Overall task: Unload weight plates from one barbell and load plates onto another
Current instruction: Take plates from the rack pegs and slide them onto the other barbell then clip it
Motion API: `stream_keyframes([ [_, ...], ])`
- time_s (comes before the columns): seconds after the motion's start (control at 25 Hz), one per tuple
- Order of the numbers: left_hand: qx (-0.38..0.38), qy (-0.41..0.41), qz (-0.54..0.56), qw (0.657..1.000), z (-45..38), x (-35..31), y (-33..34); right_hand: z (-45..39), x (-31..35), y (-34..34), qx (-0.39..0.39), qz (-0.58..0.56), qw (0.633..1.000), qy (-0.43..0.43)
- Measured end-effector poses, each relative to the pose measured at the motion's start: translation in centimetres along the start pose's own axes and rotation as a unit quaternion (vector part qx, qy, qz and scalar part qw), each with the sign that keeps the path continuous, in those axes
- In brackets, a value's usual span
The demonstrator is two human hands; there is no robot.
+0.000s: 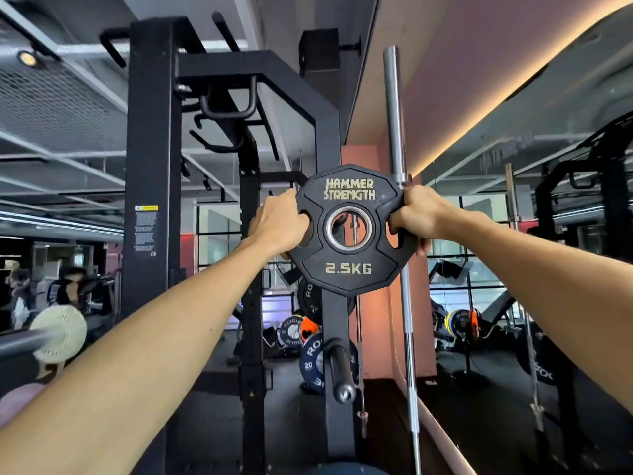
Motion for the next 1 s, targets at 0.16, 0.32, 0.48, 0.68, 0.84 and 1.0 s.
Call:
stream_keyframes([
  [0.16, -0.004, 0.006, 0.009, 1.0, -3.6, -0.1, 1.4, -3.6, -0.8, -0.5, -0.004, 0.005, 1.0, 0.001],
  [0.32, 0.004, 0.002, 0.011, 1.0, -6.8, 1.1, 3.4, -7.4, -2.2, 0.9, 0.01, 0.008, 1.0, 0.012],
  [0.48, 0.005, -0.003, 0.016, 1.0, -9.8, 3.2, 6.0, -11.3, -3.5, 2.8, 0.015, 0.009, 1.0, 0.006],
  [0.68, -0.023, 0.005, 0.002, 1.0, -13.4, 5.2, 10.0, -16.6, -6.2, 5.6, -0.014, -0.018, 1.0, 0.002],
  [0.84, -0.04, 0.006, -0.012, 0.999, -16.4, 6.9, 13.7, -20.5, -9.0, 8.3, -0.033, -0.04, 0.999, -0.005],
  [1.0, -0.052, 0.011, -0.018, 0.998, -18.9, 8.2, 16.7, -23.8, -10.9, 10.2, -0.052, -0.06, 0.997, -0.01],
])
Point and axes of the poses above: each hand's wrist, its own z-axis away from the middle knuckle, its own y-axis out of the palm, x = y × z, the point moved 6 cm from there along -z, towards the middle knuckle, and after that the axes turned 5 degrees about -y, right-handed, at the moved point
